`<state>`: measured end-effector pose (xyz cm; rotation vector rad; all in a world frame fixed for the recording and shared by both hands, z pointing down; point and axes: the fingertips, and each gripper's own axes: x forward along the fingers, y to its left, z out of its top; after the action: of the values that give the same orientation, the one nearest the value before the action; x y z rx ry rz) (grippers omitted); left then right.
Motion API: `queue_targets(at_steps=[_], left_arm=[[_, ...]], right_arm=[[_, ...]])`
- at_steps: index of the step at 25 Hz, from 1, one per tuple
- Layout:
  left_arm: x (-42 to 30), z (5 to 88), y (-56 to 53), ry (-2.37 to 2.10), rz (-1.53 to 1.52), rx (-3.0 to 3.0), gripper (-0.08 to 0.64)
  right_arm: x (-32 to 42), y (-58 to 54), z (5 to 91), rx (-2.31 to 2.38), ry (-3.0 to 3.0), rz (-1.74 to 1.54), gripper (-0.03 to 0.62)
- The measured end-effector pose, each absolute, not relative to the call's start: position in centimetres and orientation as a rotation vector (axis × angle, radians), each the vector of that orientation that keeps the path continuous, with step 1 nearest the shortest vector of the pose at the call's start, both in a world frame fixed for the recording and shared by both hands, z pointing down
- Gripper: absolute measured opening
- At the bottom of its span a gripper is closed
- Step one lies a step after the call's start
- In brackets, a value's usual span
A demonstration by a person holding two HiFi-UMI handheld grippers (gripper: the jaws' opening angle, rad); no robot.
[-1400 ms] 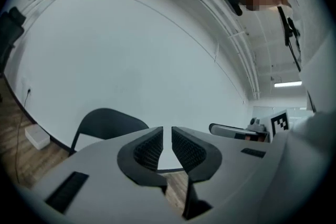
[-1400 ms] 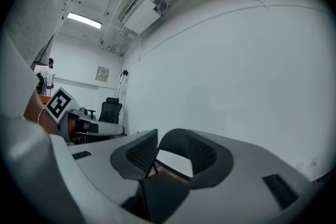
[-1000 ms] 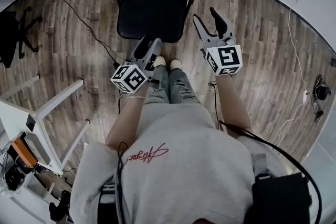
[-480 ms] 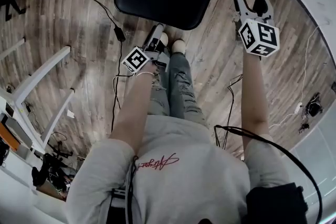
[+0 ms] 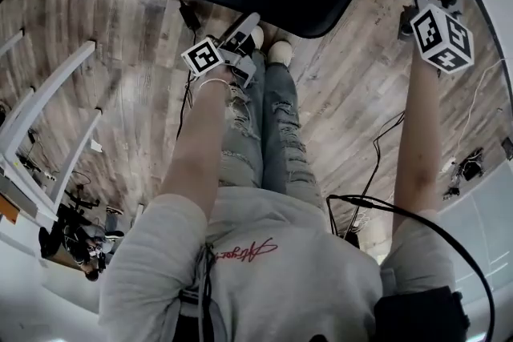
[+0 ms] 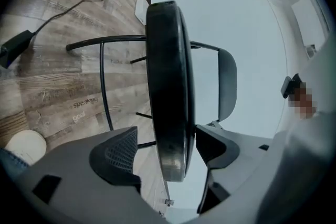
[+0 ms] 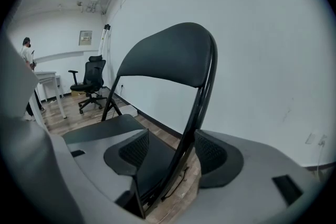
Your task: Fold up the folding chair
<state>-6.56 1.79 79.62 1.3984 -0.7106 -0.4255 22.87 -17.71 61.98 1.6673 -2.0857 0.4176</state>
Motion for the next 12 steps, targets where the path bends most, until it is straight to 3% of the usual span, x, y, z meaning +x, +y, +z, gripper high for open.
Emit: queue_targets(at_steps=[4, 12], left_arm=[[-6.1, 80.2, 0.6, -0.653, -0.448, 1.403, 0.350], [-4.6, 78.2, -3.7, -0.609, -0.538, 1.509, 0.374]], right_arm=[[22.9, -17.8, 61.9, 1.673, -2.063, 0.295, 0.258], [25.9, -22.9, 61.2, 1.863, -2.060, 0.442, 0.256]])
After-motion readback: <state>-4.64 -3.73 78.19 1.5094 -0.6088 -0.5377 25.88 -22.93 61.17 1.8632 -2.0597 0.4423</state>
